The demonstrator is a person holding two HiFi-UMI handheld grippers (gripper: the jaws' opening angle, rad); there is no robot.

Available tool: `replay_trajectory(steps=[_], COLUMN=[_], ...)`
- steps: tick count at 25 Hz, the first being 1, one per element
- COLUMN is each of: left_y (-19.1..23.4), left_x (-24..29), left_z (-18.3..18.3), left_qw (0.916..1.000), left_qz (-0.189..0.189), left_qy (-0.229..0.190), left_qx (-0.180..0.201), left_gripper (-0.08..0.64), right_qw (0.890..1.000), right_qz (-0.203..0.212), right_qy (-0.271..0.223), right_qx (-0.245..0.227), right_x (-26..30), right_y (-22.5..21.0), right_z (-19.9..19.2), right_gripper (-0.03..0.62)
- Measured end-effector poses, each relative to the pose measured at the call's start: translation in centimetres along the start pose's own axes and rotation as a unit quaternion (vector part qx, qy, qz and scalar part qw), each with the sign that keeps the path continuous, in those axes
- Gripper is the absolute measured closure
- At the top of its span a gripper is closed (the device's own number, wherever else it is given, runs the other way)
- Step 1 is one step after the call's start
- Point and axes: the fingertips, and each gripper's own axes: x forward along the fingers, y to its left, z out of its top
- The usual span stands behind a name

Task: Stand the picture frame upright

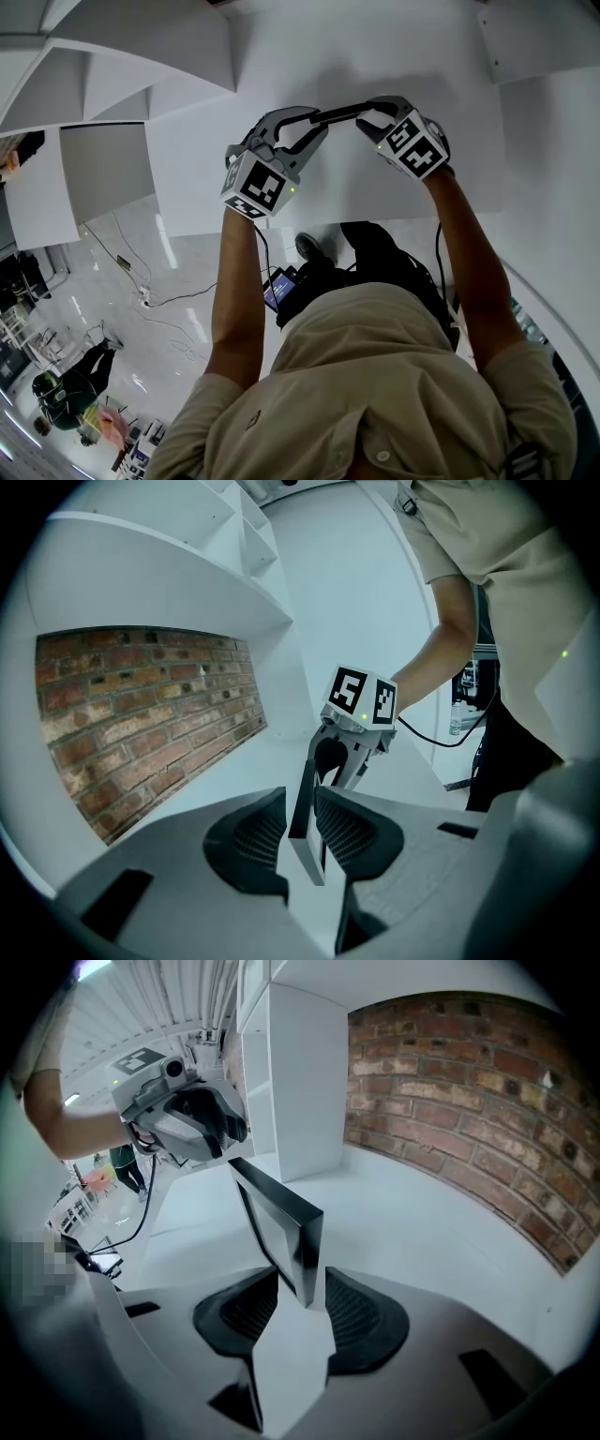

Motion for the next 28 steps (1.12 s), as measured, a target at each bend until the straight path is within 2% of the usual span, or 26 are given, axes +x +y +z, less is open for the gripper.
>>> replay_trajectory(steps=[8, 13, 14, 16, 18, 23, 25, 28], left_y=[-0.1, 0.3, 0.0, -0.5, -1.1, -4.5, -6.5, -9.8], left_x=[-1.4, -5.1, -6.2, -8.7, -11.4, -19.1, -22.1, -26.4], left_z=[0.4, 2.8, 3.4, 4.7, 5.7, 6.1, 6.3, 7.0], left_qw=[0.9999, 0.9984, 0.9975, 0.9941, 0.9889, 0.9748, 0.9706, 0.9679], left_qz=[0.012, 0.048, 0.060, 0.086, 0.107, 0.129, 0.137, 0.148], left_qy=[-0.001, -0.025, -0.031, -0.047, -0.066, -0.090, -0.097, -0.107], left_qx=[0.003, -0.012, -0.021, -0.045, -0.079, -0.158, -0.173, -0.173], left_gripper=[0.482, 0.482, 0.482, 0.501, 0.543, 0.552, 0.552, 0.552], right_qw=[1.000, 0.998, 0.997, 0.994, 0.990, 0.980, 0.976, 0.972], right_qz=[-0.025, -0.055, -0.059, -0.062, -0.061, -0.068, -0.074, -0.082], right_qy=[-0.002, -0.033, -0.046, -0.081, -0.120, -0.187, -0.204, -0.221], right_qx=[0.013, 0.024, 0.027, 0.030, 0.027, -0.002, -0.011, -0.022], right_x=[-1.4, -5.2, -6.5, -9.3, -12.1, -18.4, -20.4, -23.0], right_y=[-0.8, 0.4, 1.3, 3.3, 5.7, 12.9, 15.7, 20.0], right_z=[-0.6, 1.0, 1.5, 3.1, 5.1, 9.2, 10.0, 10.7], right_gripper=[0.416, 0.420, 0.446, 0.543, 0.586, 0.589, 0.589, 0.589])
